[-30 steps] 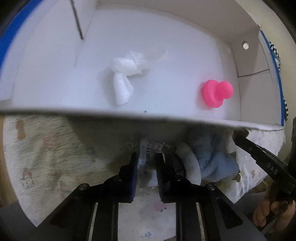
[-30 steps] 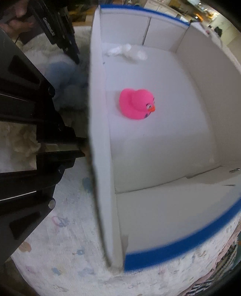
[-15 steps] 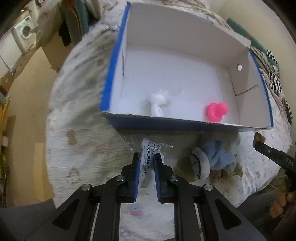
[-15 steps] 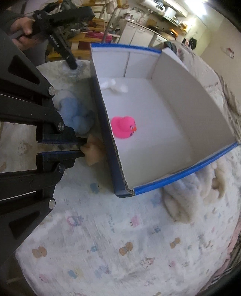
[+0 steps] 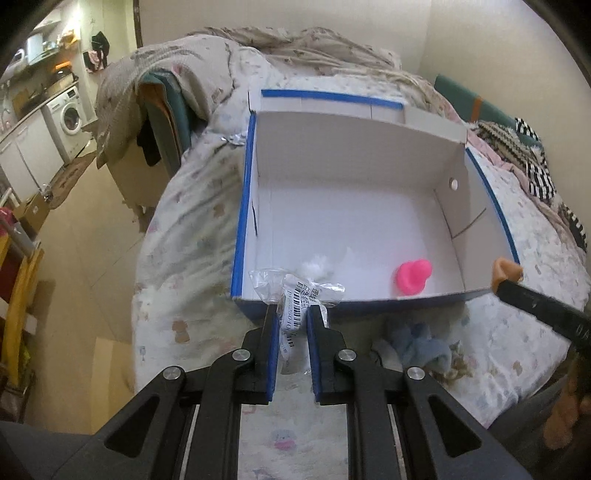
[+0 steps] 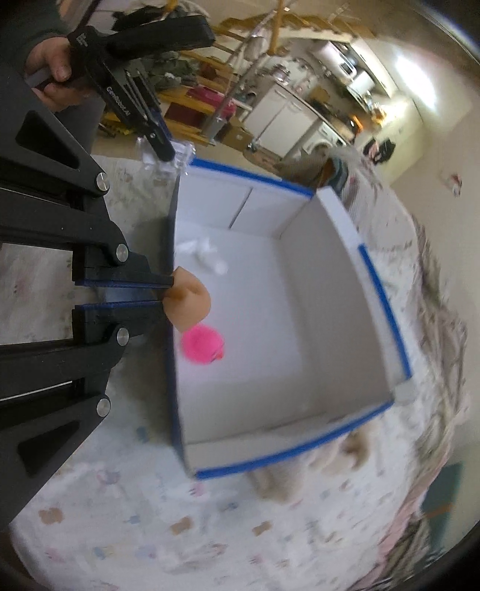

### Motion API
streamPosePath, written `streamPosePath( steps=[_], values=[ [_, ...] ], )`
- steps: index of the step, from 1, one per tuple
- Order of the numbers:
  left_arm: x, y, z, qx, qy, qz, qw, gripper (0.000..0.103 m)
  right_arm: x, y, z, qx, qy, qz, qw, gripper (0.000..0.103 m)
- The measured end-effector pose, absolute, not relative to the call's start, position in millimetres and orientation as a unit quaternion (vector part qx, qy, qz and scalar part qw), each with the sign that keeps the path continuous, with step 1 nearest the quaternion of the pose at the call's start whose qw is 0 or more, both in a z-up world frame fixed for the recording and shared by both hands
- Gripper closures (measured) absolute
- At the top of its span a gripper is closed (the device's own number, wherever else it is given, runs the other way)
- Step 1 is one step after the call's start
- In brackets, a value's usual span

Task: Organize soft objects
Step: 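Lower the bag and sponge into the box and open both grippers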

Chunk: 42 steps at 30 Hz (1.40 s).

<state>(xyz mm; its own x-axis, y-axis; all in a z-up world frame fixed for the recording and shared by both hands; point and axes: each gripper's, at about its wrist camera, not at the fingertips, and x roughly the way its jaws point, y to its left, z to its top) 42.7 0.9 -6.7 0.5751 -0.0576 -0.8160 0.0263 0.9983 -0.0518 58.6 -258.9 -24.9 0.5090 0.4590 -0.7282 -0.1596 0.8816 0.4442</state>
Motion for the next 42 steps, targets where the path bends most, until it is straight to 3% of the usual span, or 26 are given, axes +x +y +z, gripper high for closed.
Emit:
streamPosePath(
  steps=[20,42],
  values=[
    [76.7,2.6,31.2,-0.025,0.425,-0.011,0.905,0.090,63.3,-242.2,-27.7,0.130,0.441,0.171,0.871,0.095],
    [143.2,-12.8,12.5,0.008,0.435,-0.003,0.901,0.090,132.0,-244.5,-2.2,0.079,0.418,0.176,0.888,0.095]
  ],
)
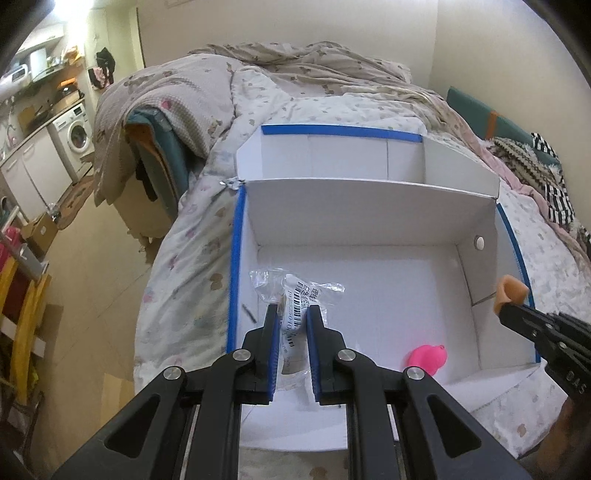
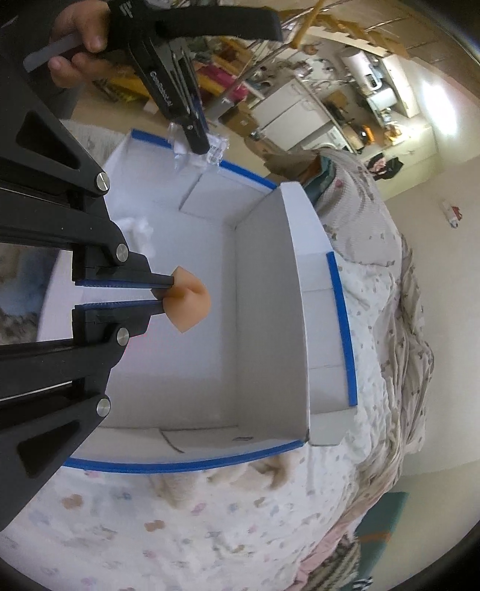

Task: Organize soft objects
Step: 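Lower the bag and sponge into the box and open both grippers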

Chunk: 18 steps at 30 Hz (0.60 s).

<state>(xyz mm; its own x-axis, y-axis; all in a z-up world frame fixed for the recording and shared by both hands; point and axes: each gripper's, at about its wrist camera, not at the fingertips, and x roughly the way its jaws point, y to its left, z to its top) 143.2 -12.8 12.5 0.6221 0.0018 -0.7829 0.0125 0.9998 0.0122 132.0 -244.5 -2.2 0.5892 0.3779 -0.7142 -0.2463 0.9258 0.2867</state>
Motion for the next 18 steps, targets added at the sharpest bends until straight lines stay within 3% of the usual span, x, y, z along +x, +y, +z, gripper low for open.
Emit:
streamPosePath(
  steps=[18],
  values=[
    [167.4,-27.5,-36.0,0.001,0.489,-0.019,0.872,0.090,156.2,-237.0,-61.6,0.089,0.510,0.157,0.841,0.095]
  ],
)
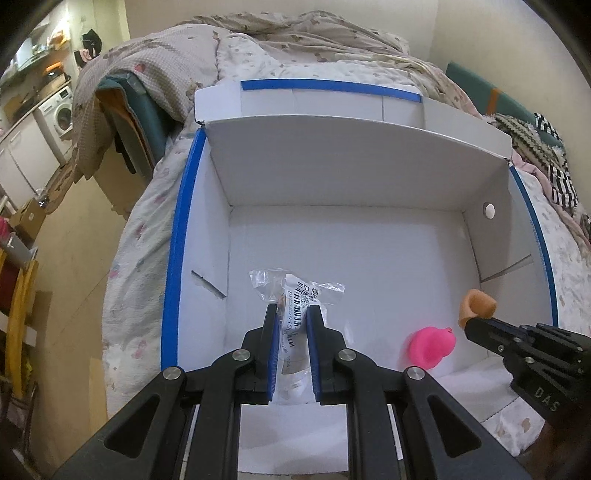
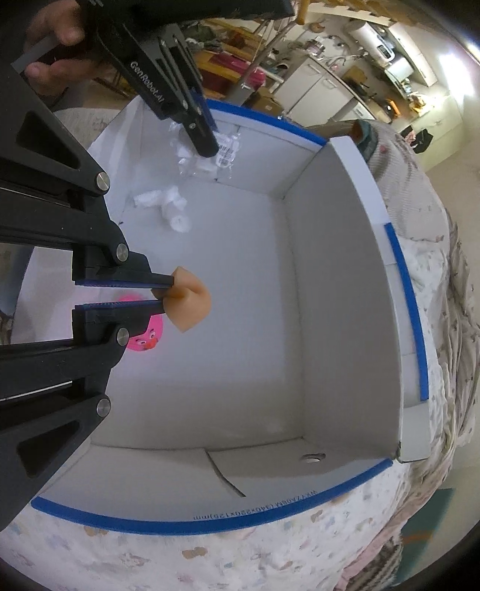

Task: Organize soft objects
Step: 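Lower the bag and sponge into the box and open both grippers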

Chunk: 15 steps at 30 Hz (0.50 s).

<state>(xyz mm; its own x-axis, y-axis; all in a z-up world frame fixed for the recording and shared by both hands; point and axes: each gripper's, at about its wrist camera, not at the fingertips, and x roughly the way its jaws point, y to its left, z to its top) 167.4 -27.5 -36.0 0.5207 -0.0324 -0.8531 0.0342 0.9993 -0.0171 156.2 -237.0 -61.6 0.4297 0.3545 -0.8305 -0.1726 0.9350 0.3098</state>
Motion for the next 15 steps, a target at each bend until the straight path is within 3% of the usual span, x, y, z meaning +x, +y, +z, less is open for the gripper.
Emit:
streamPosePath(
  steps=[15],
  values=[
    [168.3,-21.4,-43.3,-0.008,0.500,-0.006,0.866,0.089,160.6,-242.0,-69.5,0.086,0.523,0.142,0.836,0.095]
  ],
)
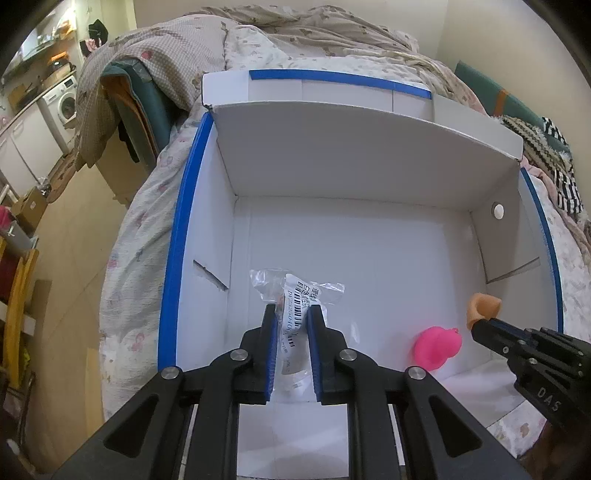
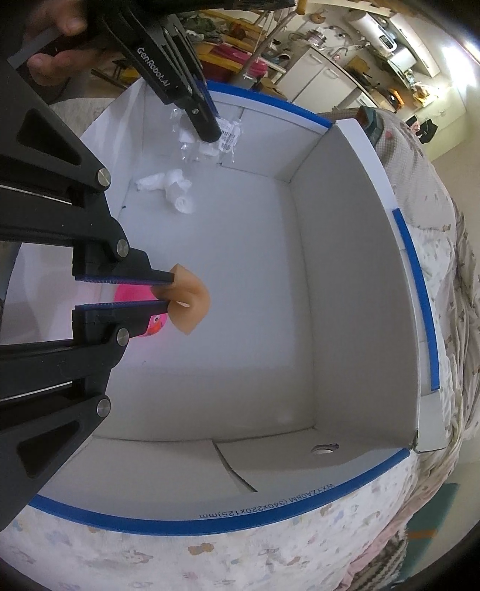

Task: Organize soft objects
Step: 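Lower the bag and sponge into the box and open both grippers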

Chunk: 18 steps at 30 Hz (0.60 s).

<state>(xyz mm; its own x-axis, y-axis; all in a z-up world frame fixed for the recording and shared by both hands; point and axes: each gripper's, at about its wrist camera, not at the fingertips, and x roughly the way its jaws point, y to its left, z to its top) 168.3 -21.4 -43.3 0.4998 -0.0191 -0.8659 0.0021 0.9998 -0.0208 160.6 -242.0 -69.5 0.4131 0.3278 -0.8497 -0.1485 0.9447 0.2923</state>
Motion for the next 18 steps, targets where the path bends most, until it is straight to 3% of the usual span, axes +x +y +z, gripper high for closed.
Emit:
streamPosePath(
  steps=[9,12,13,15,17,18],
  values=[
    [163.2,-21.1,-39.6,0.001,0.498,-0.002,0.867,0.082,159.0,-242.1,-62.1,0.090,0.511,0.148,0.842,0.090],
    [161.0,-23.4,-36.5,0.008,0.491,-0.003,0.871,0.071,158.1,-242.6,-59.5,0.093,0.507,0.149,0.844,0.086],
    [160.3,-23.3,-35.3,0.008,0.488,-0.002,0.873,0.063,158.0,-242.5,-58.7,0.093,0.505,0.149,0.845,0.084],
    [158.9,-21.9,-31.9,0.007,0.480,0.004,0.877,0.050,158.0,-242.5,-57.4,0.094,0.502,0.148,0.847,0.072],
    [158.7,-20.0,-28.3,0.006,0.473,0.012,0.881,0.037,157.6,-243.3,-55.3,0.098,0.497,0.147,0.849,0.034],
    [158.2,-18.8,-26.3,0.004,0.470,0.014,0.883,0.037,156.9,-244.1,-53.4,0.101,0.492,0.145,0.853,0.028]
  ],
)
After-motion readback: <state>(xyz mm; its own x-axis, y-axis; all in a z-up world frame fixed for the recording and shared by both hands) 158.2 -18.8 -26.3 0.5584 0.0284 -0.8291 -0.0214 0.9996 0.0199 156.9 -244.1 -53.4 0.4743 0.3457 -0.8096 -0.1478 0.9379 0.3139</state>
